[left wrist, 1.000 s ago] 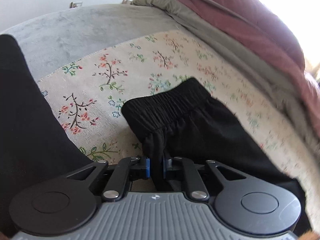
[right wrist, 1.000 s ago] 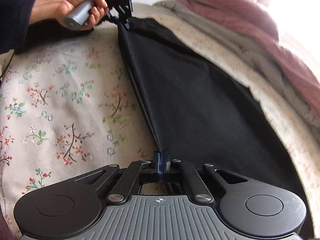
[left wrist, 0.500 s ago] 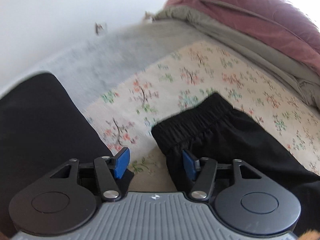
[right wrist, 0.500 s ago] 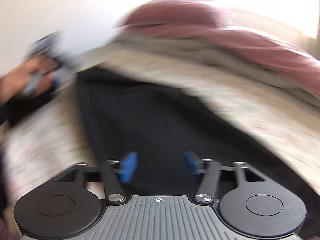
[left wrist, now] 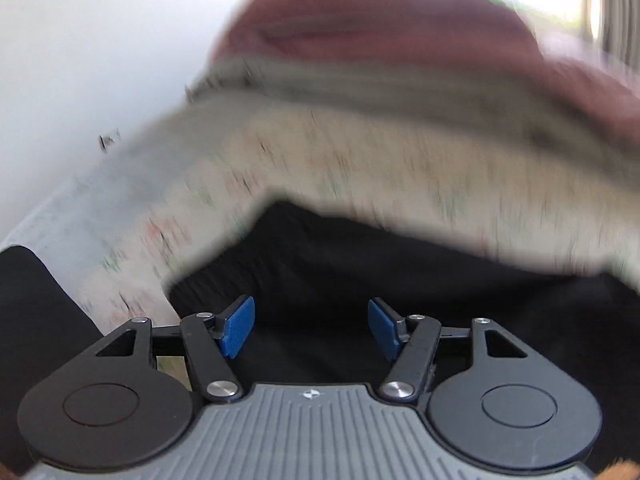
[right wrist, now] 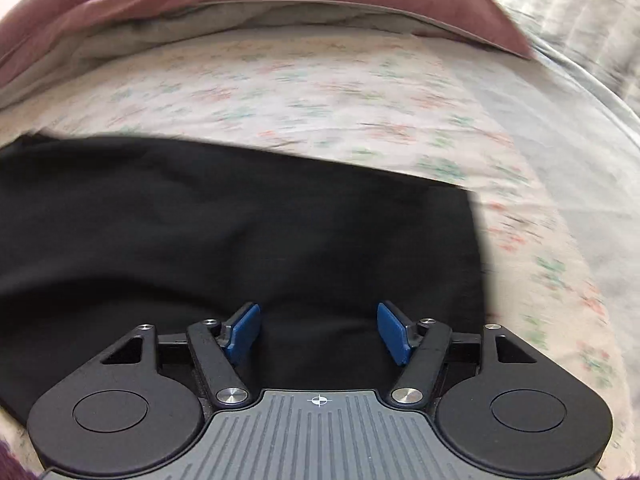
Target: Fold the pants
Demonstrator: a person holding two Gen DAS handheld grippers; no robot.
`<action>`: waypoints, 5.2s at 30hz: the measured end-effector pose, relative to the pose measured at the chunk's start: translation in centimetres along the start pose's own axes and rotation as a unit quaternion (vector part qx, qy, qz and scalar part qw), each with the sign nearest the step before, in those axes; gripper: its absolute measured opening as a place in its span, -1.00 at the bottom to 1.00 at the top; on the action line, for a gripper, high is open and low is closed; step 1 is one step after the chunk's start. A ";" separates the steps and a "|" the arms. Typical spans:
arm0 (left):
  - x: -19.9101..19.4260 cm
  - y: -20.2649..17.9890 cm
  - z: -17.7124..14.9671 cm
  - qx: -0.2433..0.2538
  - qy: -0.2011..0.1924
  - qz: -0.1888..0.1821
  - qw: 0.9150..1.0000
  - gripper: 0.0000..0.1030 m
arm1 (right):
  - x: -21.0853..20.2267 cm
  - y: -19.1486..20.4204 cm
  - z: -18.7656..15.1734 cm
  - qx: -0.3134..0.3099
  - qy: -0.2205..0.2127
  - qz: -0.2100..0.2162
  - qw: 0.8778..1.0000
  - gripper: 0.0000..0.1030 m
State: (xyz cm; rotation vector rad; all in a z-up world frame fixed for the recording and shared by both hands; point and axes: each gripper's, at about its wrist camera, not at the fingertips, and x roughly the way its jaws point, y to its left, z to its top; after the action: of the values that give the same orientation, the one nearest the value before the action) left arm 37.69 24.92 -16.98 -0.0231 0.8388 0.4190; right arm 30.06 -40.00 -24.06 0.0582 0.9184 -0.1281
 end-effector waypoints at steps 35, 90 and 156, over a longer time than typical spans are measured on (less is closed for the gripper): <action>3.2 -23.3 6.9 0.203 -0.021 -0.216 0.955 -0.63 | 3.8 -7.8 6.0 0.135 -0.099 -0.007 0.986 -0.94; 2.0 -13.1 -1.6 0.140 -0.067 -0.129 0.979 0.30 | 1.5 25.0 1.7 -0.268 -0.053 0.158 0.949 -0.04; -15.4 -22.2 -17.1 0.260 -0.056 -0.275 0.924 0.70 | 2.5 -10.4 0.3 0.109 -0.084 -0.025 0.990 -0.25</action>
State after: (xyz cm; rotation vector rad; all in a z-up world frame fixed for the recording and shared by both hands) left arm 24.52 -3.97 -20.44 0.2527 0.7701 -0.3367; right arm 30.42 -50.53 -25.80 0.2239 0.7356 -0.2751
